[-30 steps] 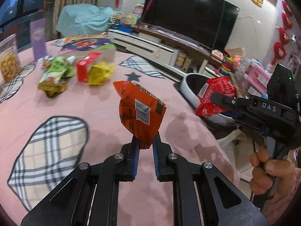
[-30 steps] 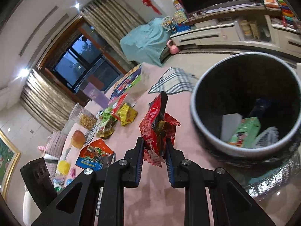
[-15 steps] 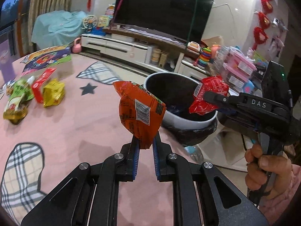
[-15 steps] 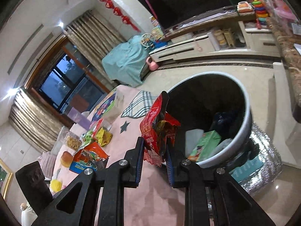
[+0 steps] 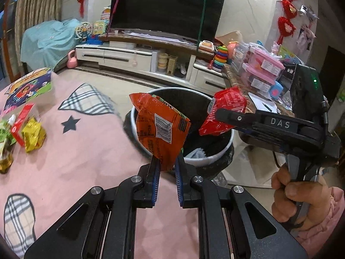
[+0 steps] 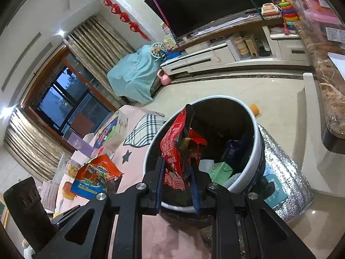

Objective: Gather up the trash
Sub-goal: 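Carry both packets over the trash bin and open both tools to drop them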

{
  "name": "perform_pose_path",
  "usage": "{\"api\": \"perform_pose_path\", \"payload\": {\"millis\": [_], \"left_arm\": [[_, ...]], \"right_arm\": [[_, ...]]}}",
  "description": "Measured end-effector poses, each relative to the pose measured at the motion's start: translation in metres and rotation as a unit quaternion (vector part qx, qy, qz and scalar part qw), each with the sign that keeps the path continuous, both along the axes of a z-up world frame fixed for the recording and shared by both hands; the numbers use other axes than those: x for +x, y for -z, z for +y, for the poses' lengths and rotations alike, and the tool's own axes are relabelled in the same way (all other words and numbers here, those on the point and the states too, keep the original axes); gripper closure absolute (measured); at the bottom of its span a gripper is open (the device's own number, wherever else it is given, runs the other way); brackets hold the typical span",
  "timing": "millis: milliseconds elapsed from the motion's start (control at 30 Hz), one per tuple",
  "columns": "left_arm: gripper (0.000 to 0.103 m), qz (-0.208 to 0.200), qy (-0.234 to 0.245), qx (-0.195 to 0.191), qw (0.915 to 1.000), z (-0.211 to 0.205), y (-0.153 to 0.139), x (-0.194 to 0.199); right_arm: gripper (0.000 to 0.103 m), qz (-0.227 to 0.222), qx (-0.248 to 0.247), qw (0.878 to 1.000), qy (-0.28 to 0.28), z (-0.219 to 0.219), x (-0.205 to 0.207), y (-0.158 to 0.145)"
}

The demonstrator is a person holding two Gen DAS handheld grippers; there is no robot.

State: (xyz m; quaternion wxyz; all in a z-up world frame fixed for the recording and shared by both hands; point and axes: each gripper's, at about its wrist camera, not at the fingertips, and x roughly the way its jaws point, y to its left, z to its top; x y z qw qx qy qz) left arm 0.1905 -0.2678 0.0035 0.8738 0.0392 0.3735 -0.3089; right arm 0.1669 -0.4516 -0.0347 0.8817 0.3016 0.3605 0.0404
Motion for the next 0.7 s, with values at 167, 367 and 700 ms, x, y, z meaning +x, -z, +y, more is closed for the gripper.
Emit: {"api": "perform_pose_path", "payload": {"millis": [167, 367, 700], "left_arm": [[0.091, 0.006, 0.008, 0.007, 0.9999, -0.013, 0.002, 0.008], [0.091, 0.011, 0.015, 0.016, 0.9997, -0.027, 0.005, 0.017], [0.090, 0.031, 0.024, 0.026, 0.9989, -0.043, 0.014, 0.034]], "right_arm": [[0.081, 0.008, 0.000, 1.000, 0.007, -0.007, 0.002, 0.003], [0.081, 0.021, 0.002, 1.000, 0.012, -0.015, 0.010, 0.008], [0.079, 0.039, -0.009, 0.999, 0.009, -0.020, 0.024, 0.012]]}}
